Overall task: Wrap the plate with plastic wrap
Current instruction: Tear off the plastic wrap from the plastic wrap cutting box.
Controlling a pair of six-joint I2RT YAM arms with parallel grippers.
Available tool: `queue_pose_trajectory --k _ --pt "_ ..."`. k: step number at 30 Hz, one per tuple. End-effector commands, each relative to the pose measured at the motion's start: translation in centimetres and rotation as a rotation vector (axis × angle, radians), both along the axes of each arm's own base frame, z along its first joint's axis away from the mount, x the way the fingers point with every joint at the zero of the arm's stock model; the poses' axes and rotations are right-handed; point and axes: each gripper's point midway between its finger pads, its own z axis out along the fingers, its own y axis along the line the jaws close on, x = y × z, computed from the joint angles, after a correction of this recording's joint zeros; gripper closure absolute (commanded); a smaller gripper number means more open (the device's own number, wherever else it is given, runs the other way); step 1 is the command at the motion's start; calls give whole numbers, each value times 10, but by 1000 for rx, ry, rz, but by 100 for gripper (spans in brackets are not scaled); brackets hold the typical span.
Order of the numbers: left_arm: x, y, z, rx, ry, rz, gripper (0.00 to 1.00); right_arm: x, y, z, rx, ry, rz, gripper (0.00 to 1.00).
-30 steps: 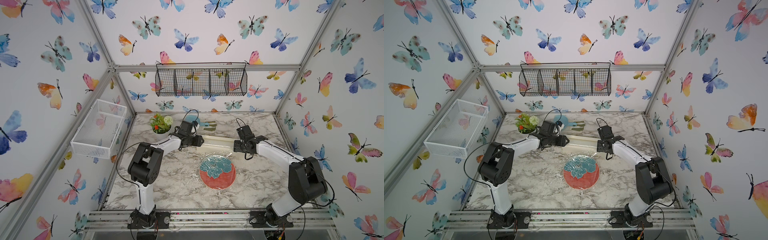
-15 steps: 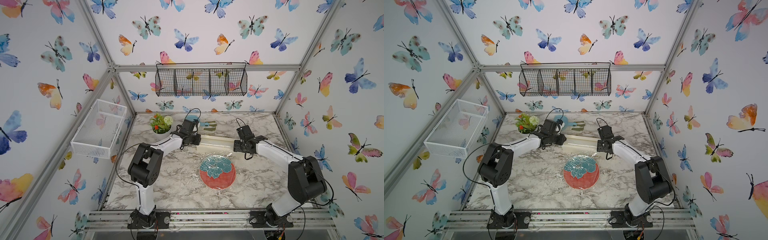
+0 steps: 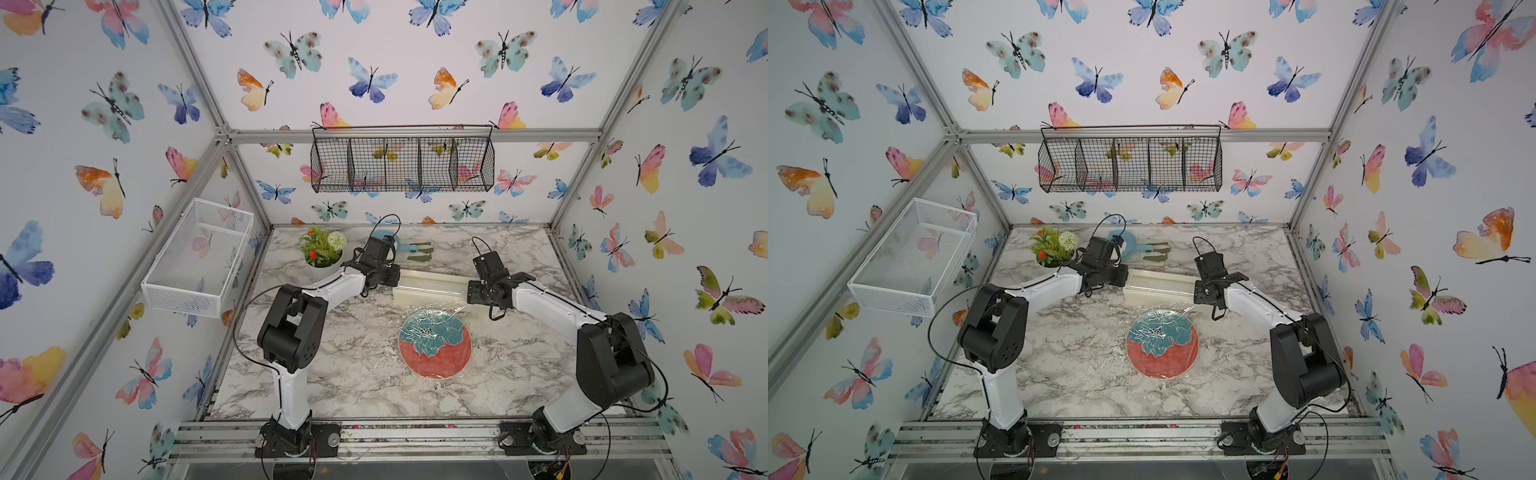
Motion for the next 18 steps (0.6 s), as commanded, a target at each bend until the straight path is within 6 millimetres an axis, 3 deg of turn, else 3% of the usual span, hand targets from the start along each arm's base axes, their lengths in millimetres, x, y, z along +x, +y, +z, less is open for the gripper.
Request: queue_pose_trajectory --k 1,5,6,8,11,14,18 --pt "-50 40 -85 180 283 34 86 -44 -37 -32 -152 179 -23 26" --pt "-51 35 -80 150 285 19 78 -44 -37 -33 -157 182 -21 25" --pt "-53 34 -81 142 290 15 72 -44 -38 -33 -157 183 -22 25" --pt "-50 26 -59 96 252 2 53 -42 -34 -32 -142 180 -16 26" --pt "-47 11 -33 66 191 -32 38 -38 -31 -29 -129 171 -17 26" --pt "-43 -3 -19 100 130 -58 37 -35 -29 -28 -123 169 -16 26" --pt "-37 -3 -30 195 163 -41 42 -33 -28 -26 -117 162 -15 26"
